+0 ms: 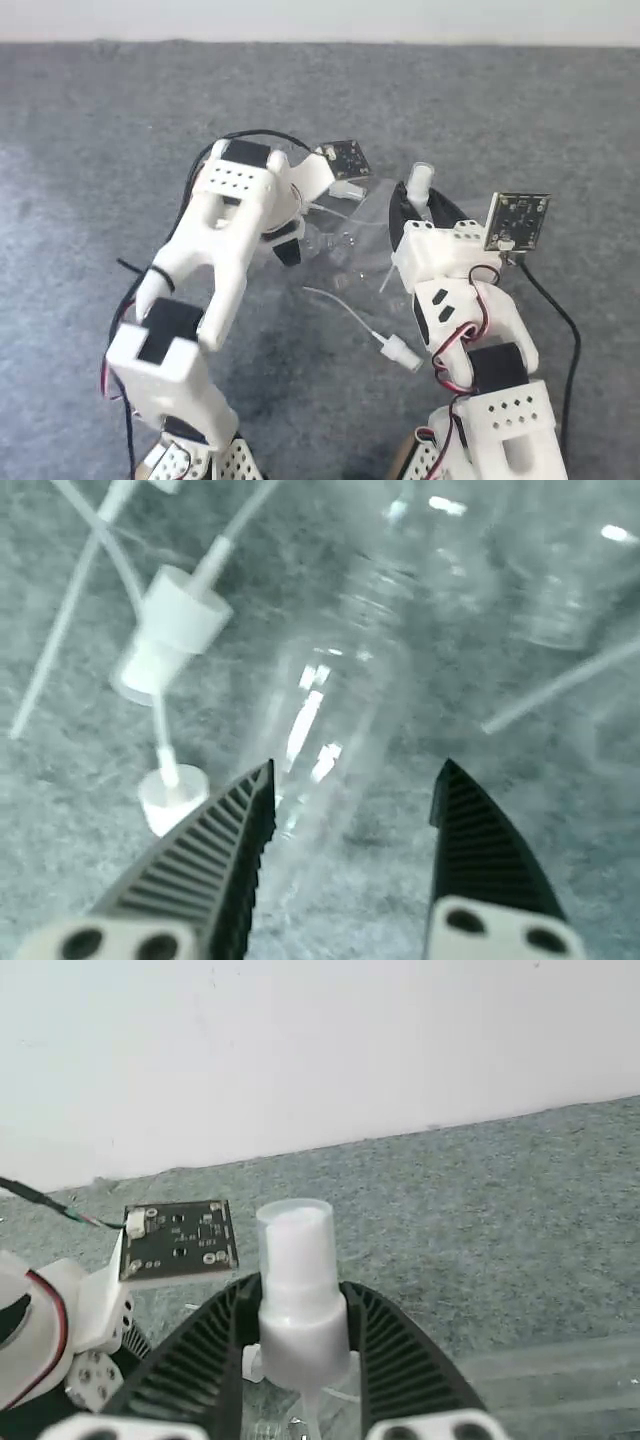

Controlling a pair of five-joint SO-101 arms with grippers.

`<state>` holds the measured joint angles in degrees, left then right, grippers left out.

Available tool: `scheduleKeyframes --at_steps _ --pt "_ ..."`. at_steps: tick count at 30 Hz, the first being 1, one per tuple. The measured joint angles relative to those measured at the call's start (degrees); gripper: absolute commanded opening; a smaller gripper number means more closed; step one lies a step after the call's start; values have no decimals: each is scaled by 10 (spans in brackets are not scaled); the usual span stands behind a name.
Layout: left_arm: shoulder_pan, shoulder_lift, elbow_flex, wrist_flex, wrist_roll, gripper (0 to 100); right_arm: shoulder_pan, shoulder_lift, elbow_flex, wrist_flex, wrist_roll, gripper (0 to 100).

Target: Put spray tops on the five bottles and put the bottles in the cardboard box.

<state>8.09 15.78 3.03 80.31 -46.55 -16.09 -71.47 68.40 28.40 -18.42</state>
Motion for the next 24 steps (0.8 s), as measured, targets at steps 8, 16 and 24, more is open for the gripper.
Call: scheduleKeyframes --at_steps 8,16,24 --pt "-17 114 -85 0 -4 239 0 0 0 0 0 7" --pt "-19 182 -137 0 -4 237 0 0 0 0 0 7" --pt "-19 190 -142 0 -4 235 0 0 0 0 0 7"
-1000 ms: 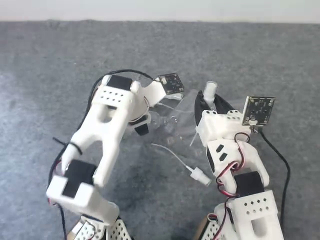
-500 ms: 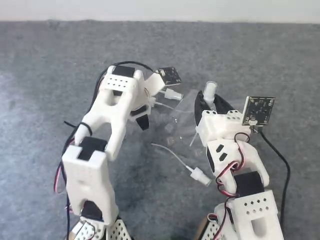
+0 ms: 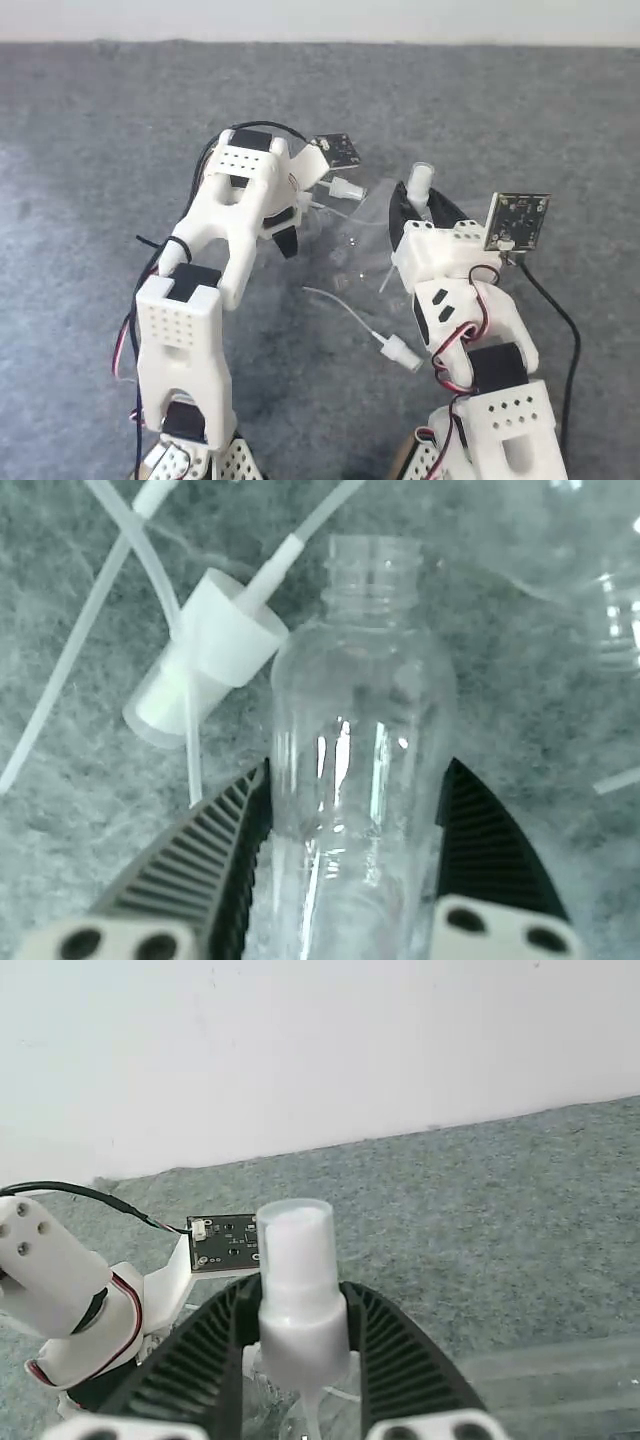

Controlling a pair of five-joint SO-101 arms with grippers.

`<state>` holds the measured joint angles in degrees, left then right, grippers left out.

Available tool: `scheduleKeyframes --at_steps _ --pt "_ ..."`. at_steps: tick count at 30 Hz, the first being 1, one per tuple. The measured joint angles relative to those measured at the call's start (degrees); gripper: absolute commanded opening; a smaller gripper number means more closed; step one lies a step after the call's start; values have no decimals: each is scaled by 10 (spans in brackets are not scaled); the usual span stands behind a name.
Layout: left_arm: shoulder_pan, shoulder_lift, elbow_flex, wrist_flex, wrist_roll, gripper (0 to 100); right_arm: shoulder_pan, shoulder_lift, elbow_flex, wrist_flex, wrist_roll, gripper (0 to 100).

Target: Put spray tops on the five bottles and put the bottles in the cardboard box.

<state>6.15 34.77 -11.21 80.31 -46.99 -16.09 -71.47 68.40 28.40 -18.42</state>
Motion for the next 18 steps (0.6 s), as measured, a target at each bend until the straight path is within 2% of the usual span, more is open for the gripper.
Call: scheduleKeyframes --at_steps 3,9,15,18 --pt "-1 0 0 0 18 225 0 0 0 0 0 7" --pt "0 0 0 13 38 122 0 0 0 0 0 7" --pt "-2 2 -17 61 40 115 0 0 0 0 0 7" --pt "-3 10 -42 110 40 115 0 0 0 0 0 7"
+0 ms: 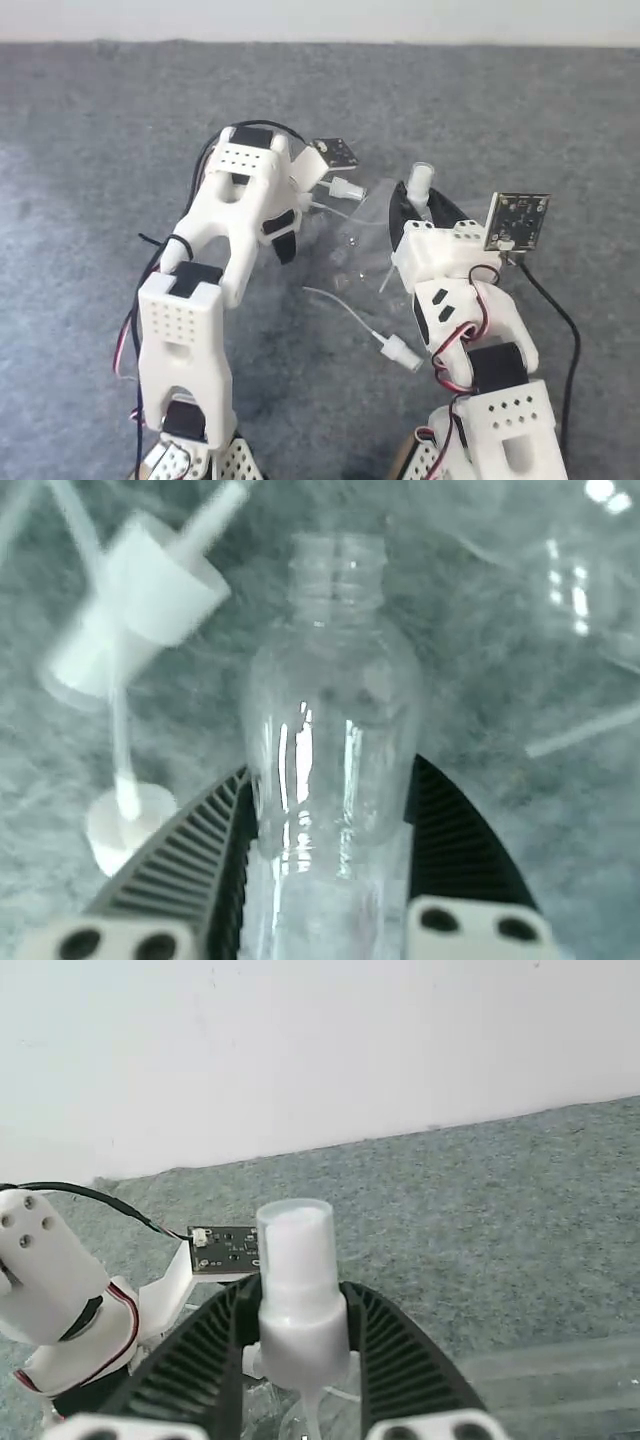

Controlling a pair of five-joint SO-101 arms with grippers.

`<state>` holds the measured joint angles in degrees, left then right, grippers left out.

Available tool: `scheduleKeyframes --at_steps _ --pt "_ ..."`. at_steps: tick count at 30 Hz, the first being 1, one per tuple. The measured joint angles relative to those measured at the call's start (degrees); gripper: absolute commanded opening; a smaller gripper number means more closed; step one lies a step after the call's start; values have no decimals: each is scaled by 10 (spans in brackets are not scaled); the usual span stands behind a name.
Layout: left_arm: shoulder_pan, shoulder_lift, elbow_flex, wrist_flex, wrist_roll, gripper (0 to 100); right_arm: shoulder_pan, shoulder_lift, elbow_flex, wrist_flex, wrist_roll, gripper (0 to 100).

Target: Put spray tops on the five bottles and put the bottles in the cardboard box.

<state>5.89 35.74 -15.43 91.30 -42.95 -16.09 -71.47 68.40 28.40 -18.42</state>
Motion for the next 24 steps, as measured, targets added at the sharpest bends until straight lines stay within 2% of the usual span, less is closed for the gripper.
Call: scheduleKeyframes --at_steps 5,14,21,24 --pt "-2 2 -63 62 0 115 0 0 0 0 0 7" --pt "-48 -40 -82 69 0 115 0 0 0 0 0 7" --pt "-55 -166 0 66 -3 115 0 0 0 0 0 7" --pt "-60 -215 66 30 0 115 0 0 0 0 0 7"
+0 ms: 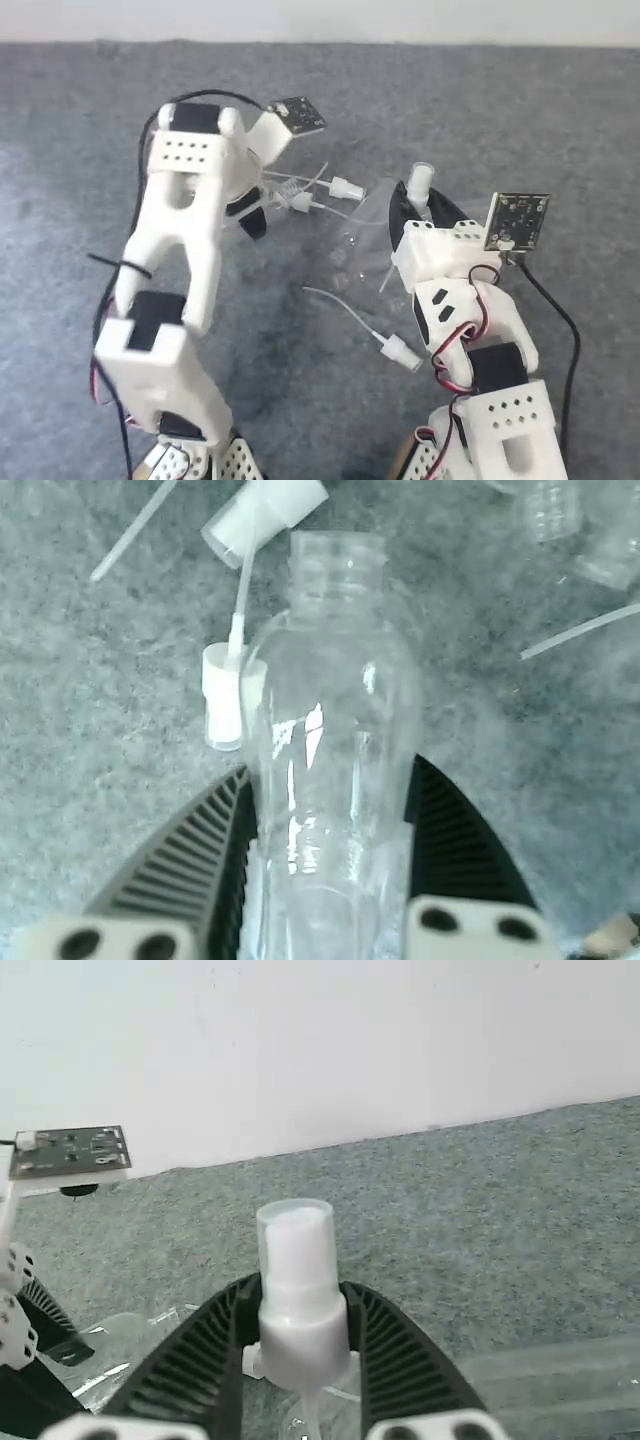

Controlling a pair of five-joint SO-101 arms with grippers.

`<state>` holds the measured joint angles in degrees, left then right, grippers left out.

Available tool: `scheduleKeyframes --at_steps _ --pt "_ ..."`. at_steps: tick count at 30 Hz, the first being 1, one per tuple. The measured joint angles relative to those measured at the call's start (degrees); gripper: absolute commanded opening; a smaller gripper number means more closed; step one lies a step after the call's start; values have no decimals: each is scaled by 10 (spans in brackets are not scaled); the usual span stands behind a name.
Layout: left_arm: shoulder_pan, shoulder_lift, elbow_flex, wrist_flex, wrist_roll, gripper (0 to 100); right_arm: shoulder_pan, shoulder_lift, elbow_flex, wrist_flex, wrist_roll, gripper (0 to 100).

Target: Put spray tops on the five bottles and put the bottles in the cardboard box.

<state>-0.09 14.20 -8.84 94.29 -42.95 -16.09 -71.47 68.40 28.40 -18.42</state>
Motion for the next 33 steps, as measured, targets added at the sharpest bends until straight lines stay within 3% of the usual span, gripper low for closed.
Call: scheduleKeyframes --at_steps 10,19,25,33 --pt "4 -148 235 -163 2 115 0 0 0 0 0 7" --pt "4 -260 392 -317 71 115 0 0 0 0 0 7" --pt "4 -302 458 -405 138 115 0 0 0 0 0 7" --pt "10 -312 467 -420 303 115 0 0 0 0 0 7"
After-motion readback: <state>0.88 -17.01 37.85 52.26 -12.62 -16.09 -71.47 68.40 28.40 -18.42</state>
